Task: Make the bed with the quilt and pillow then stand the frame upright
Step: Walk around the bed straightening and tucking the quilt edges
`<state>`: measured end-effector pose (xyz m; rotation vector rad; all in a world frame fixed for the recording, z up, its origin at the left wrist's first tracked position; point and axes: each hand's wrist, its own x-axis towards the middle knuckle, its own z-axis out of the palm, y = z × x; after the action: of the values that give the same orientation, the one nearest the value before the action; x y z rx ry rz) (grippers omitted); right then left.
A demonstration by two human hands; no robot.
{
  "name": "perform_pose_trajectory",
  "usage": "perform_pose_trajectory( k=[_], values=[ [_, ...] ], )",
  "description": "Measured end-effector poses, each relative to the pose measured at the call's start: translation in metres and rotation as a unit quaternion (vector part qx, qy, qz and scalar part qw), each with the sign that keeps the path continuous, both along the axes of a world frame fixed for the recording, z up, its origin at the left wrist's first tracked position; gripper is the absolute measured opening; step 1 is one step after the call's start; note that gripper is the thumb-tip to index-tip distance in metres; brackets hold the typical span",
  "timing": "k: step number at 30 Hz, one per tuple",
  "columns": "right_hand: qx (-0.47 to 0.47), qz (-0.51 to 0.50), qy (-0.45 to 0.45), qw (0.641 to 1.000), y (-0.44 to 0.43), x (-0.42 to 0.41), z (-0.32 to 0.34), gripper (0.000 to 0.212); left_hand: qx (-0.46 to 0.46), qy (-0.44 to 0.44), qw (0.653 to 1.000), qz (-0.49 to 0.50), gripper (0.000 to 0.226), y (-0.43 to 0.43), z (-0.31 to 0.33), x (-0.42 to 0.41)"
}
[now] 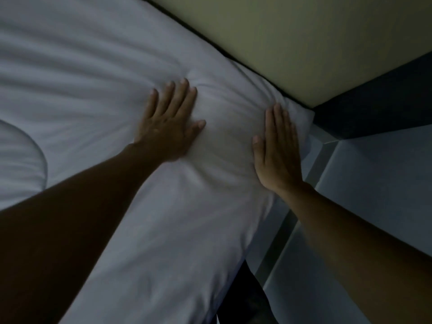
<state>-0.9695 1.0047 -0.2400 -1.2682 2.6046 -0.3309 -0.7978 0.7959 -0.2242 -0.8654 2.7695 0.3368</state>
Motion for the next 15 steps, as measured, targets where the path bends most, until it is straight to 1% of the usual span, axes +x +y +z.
perform_pose_trajectory(
  k=[3,5,7,9,12,15],
  values=[
    [0.05,-0.012,-0.012,0.999,0.001,-0.001,0.007,0.067,0.063,-0.041,0.997,0.006,0.074,-0.008,0.02,-0.006],
    [0.078,-0.055,-0.02,0.995,0.008,0.004,0.017,0.067,0.087,-0.032,0.996,0.016,0.069,-0.006,0.041,0.001],
    [0.088,-0.099,-0.034,0.991,0.019,0.015,0.033,0.064,0.116,0.001,0.992,0.05,0.062,0.004,0.065,0.012],
    [0.053,-0.103,-0.073,0.991,0.034,0.046,0.067,0.065,0.12,0.013,0.988,0.092,0.052,0.028,0.103,0.04],
    [-0.036,-0.06,-0.159,0.985,0.054,0.109,0.128,0.075,0.125,0.03,0.978,0.165,0.038,0.068,0.155,0.094],
    [-0.058,-0.009,-0.216,0.975,0.069,0.175,0.176,0.075,0.133,0.029,0.958,0.253,0.033,0.108,0.198,0.161]
  ],
)
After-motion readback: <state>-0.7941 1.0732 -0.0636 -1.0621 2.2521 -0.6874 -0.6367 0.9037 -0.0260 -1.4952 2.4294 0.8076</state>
